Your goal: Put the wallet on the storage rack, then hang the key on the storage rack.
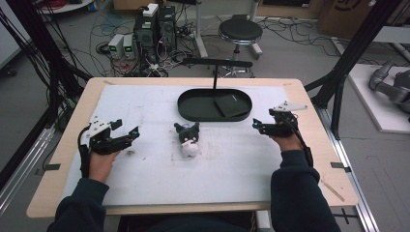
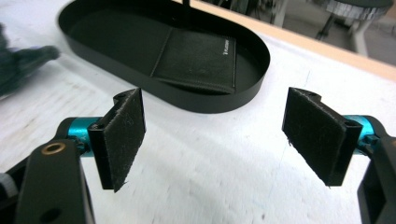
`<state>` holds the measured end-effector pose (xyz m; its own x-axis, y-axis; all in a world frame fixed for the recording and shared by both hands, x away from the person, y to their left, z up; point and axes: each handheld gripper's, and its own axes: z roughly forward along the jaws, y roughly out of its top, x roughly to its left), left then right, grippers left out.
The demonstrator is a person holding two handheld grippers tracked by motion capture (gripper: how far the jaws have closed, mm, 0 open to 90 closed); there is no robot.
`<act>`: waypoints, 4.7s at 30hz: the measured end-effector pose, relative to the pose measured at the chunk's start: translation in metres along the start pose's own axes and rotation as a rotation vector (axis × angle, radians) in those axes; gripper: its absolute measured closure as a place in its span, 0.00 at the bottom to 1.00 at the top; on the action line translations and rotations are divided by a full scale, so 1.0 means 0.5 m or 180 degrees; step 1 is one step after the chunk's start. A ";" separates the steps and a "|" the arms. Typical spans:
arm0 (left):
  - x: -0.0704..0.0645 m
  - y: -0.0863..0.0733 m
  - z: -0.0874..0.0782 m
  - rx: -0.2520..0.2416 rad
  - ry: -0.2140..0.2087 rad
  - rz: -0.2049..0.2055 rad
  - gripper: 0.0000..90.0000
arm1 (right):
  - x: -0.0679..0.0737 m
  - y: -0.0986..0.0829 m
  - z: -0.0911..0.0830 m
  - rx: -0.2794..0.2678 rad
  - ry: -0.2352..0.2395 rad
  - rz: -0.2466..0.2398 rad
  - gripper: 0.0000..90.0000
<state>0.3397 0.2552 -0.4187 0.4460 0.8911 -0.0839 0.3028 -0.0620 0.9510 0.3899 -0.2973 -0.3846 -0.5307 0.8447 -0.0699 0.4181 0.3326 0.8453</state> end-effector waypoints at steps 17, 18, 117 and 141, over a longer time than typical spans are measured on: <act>-0.008 0.005 0.003 -0.0014 -0.0050 0.0002 0.27 | -0.002 -0.034 -0.025 -0.0023 -0.0162 -0.0005 0.24; -0.008 0.005 0.003 -0.0012 -0.0055 0.0007 0.27 | -0.002 -0.033 -0.024 -0.0025 -0.0158 0.0001 0.24; -0.204 0.085 0.170 0.0882 -0.0934 0.0305 0.52 | 0.009 -0.042 -0.016 0.0027 -0.0059 -0.0036 0.24; -0.101 0.280 0.198 0.0255 -0.0917 -0.0003 0.52 | 0.008 -0.037 -0.019 -0.0045 -0.0029 0.0011 0.24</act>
<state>0.4431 0.1570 -0.3110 0.6628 0.7276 -0.1765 0.3637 -0.1068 0.9254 0.3732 -0.3040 -0.3957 -0.5226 0.8495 -0.0718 0.4093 0.3239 0.8530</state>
